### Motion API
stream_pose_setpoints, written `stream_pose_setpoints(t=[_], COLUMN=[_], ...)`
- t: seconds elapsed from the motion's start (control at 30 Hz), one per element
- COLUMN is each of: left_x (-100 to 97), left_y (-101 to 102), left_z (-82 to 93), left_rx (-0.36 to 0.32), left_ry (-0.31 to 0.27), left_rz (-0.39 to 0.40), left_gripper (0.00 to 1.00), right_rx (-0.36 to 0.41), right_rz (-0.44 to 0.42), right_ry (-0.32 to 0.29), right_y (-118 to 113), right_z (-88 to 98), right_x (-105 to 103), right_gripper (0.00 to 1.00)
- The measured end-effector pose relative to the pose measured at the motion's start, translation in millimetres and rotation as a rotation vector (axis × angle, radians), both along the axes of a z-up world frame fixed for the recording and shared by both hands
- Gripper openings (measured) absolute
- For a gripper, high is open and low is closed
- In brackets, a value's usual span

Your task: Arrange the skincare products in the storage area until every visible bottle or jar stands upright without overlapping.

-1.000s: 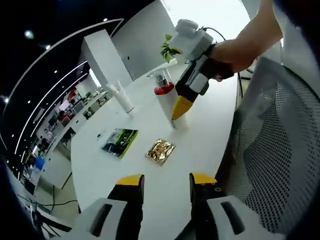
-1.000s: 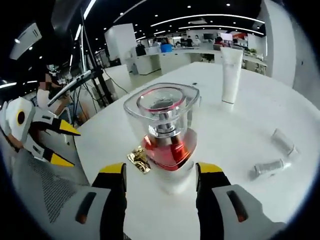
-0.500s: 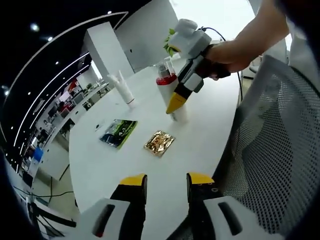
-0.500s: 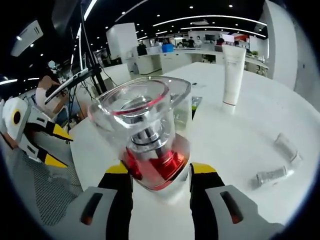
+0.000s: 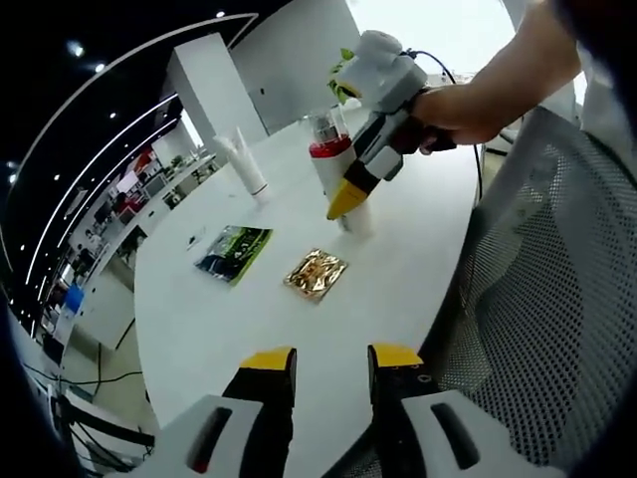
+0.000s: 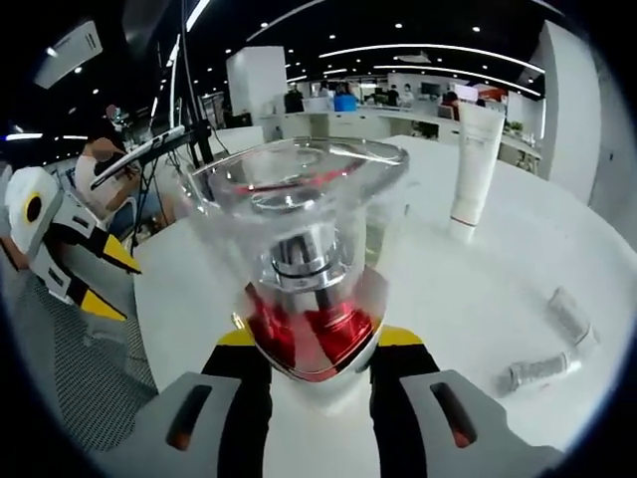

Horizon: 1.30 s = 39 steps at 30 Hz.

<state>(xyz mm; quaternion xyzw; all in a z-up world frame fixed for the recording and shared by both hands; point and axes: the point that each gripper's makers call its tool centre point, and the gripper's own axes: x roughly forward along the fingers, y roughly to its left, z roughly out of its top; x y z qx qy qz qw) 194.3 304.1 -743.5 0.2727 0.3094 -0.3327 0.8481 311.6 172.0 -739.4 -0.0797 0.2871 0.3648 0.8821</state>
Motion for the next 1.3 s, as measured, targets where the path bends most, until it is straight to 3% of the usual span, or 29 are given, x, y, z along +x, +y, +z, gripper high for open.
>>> stream_pose_setpoints(t=[0.13, 0.43, 0.87, 1.3], left_x=[0.2, -1.4, 2.1, 1.5], left_y=[1, 3, 5, 7], left_z=[0.4, -2.3, -1.1, -3.9], left_rx=[-0.001, 0.013, 0.016, 0.031], left_ry=[0.002, 0.012, -0.006, 0.004], left_rz=[0.006, 0.001, 0.008, 0.012], left_gripper=[0.29, 0.29, 0.28, 0.28], right_rx=[0.034, 0.026, 0.032, 0.041], right_rz=[0.003, 0.018, -0.023, -0.051], right_ry=[0.018, -0.033, -0.094, -0.146], right_y=[3, 0, -21, -45], right_z=[1.7, 20.4, 59.6, 90.2], right_x=[-1, 10, 59, 127], right_gripper=[0.35, 0.35, 0.35, 0.35])
